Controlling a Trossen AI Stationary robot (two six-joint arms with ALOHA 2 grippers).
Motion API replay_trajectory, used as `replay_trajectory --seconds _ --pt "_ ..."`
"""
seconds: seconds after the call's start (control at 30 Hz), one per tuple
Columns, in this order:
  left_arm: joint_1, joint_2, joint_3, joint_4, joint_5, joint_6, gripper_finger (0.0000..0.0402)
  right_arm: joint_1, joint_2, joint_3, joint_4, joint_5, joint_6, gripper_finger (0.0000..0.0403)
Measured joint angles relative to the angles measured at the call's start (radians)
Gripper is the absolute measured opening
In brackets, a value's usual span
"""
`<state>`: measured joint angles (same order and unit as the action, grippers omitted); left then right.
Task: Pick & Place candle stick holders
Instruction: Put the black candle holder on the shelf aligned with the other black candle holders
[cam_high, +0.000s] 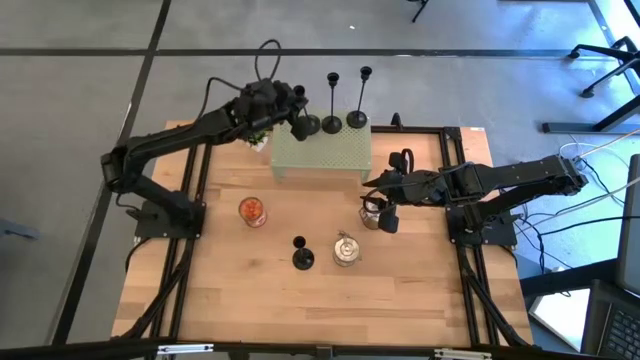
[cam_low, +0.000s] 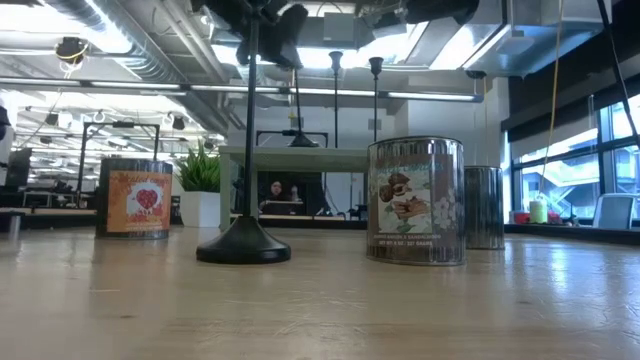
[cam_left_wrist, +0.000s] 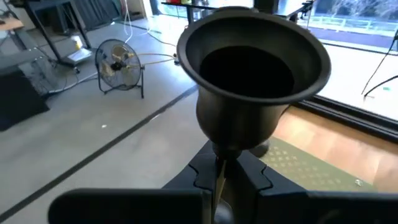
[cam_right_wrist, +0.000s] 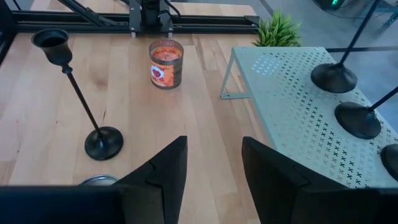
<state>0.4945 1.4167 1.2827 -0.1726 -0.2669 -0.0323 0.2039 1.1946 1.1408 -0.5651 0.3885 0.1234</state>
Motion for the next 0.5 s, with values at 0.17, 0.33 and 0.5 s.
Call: replay_trajectory --seconds 0.17,0.33,0.5 --pt "0.056 0.02 0.001 0.019 0.013 -0.025 0.0015 0.0 0.0 0.0 -0.009 0.0 0.0 0.0158" --pt "0.084 0.045 0.001 0.021 0.096 -0.052 0.0015 0.0 0.0 0.0 -0.015 0.0 0.0 0.0158" --pt "0.097 0.074 0.002 0.061 0.107 -0.053 0.0016 0.0 0.0 0.0 -0.014 0.0 0.0 0.0158"
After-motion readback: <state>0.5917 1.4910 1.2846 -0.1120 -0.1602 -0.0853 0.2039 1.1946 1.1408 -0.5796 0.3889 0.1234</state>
